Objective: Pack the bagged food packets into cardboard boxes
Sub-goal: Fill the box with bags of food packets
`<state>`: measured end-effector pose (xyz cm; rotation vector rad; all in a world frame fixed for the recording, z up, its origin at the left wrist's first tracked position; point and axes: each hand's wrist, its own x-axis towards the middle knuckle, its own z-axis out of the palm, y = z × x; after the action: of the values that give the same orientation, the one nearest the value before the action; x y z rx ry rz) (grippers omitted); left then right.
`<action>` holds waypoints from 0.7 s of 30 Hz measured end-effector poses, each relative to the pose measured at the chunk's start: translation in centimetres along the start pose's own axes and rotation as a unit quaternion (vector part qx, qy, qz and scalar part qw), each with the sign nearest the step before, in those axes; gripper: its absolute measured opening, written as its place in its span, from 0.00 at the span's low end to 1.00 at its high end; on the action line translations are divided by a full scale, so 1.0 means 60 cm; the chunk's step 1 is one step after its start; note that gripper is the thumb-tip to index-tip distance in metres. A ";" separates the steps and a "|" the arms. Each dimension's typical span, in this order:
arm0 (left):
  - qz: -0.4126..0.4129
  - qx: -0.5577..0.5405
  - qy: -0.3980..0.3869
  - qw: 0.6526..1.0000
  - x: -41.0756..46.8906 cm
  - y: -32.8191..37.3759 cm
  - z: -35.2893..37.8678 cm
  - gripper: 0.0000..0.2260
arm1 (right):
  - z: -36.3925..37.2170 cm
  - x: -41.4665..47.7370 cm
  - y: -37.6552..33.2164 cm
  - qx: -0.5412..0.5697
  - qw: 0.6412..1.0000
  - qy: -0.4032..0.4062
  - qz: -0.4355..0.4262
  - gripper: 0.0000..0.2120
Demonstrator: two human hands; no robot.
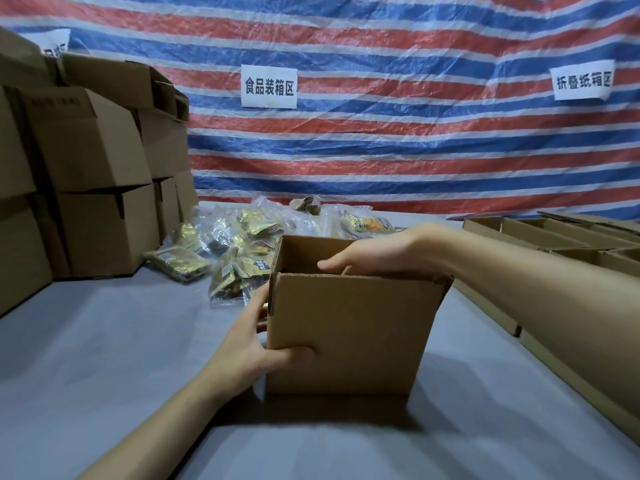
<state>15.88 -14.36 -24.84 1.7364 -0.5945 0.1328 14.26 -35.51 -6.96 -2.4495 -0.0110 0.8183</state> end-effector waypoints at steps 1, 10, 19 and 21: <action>0.001 0.000 0.001 1.000 -0.001 0.001 0.000 0.42 | -0.002 0.003 0.004 -0.009 1.000 -0.009 0.011 0.24; 0.004 0.016 0.008 1.000 -0.003 0.006 0.000 0.44 | -0.016 -0.022 0.035 0.071 0.956 0.150 -0.241 0.25; 0.004 -0.003 0.100 0.995 0.004 0.007 -0.016 0.51 | -0.010 0.077 0.174 0.400 0.709 0.497 -0.301 0.15; -0.002 -0.006 0.115 0.993 0.005 0.006 -0.018 0.51 | 0.010 0.127 0.207 0.371 0.749 0.491 -0.245 0.10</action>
<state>16.23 -13.51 -24.13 1.6810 -0.4216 0.3205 18.13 -44.41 -17.88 -1.6760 0.0503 -0.6553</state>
